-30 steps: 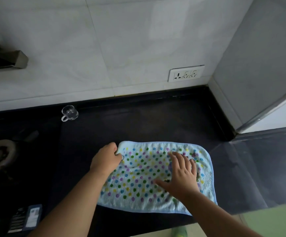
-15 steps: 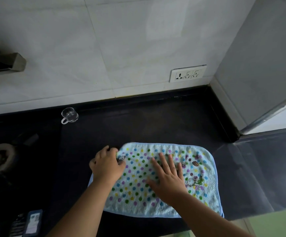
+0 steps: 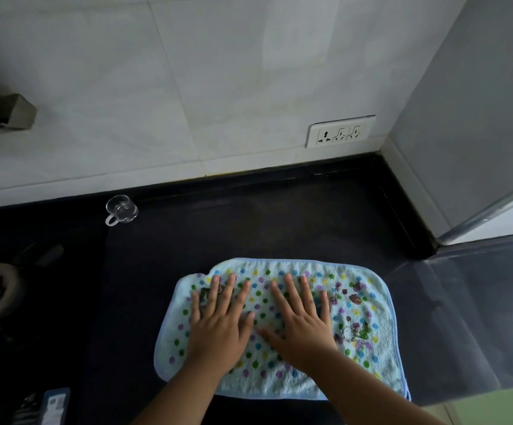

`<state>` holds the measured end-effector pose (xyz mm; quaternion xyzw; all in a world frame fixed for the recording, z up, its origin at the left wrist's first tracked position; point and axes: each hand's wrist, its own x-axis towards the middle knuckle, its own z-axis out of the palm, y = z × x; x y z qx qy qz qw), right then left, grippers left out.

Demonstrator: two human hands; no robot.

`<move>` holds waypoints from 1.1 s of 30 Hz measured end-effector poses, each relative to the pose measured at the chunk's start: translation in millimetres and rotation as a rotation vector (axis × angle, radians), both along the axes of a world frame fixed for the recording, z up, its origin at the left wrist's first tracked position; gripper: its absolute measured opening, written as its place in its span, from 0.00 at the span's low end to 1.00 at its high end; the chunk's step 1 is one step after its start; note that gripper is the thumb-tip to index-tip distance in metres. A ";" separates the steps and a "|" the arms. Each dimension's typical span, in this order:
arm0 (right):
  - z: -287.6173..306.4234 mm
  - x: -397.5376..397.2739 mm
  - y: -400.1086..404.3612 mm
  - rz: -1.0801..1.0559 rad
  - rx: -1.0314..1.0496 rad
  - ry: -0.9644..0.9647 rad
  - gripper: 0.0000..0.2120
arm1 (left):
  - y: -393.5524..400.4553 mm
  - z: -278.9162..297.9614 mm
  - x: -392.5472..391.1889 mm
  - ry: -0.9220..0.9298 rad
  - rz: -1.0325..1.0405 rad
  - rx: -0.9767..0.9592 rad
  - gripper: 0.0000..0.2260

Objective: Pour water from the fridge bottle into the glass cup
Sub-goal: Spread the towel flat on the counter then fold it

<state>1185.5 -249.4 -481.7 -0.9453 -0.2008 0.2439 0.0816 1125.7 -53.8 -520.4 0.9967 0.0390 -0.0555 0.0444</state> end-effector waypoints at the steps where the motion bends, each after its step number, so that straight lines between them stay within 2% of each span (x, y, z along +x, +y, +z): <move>1: -0.2 3.2 -1.2 0.020 -0.011 -0.013 0.41 | -1.2 1.9 3.1 -0.005 0.014 0.003 0.30; 5: 0.7 28.9 -1.9 0.057 0.000 -0.029 0.41 | -6.6 2.9 21.2 0.016 0.092 0.000 0.31; 8: 1.1 39.2 -0.6 0.010 -0.003 -0.089 0.40 | -8.9 5.5 20.3 0.014 0.141 -0.020 0.32; 12: -2.5 20.8 -17.8 -0.092 -0.034 -0.164 0.38 | -25.0 8.9 1.6 -0.015 -0.014 -0.035 0.30; 19: -6.6 23.3 -25.8 -0.264 -0.055 -0.149 0.37 | -39.3 8.2 22.7 0.036 -0.048 -0.044 0.31; 24: -6.1 49.4 -26.4 -0.355 -0.098 -0.142 0.37 | -42.9 9.6 68.1 0.076 -0.065 -0.075 0.30; 33: -25.3 166.2 11.9 -0.294 -0.060 -0.214 0.39 | 0.7 7.2 171.0 0.096 -0.001 -0.095 0.29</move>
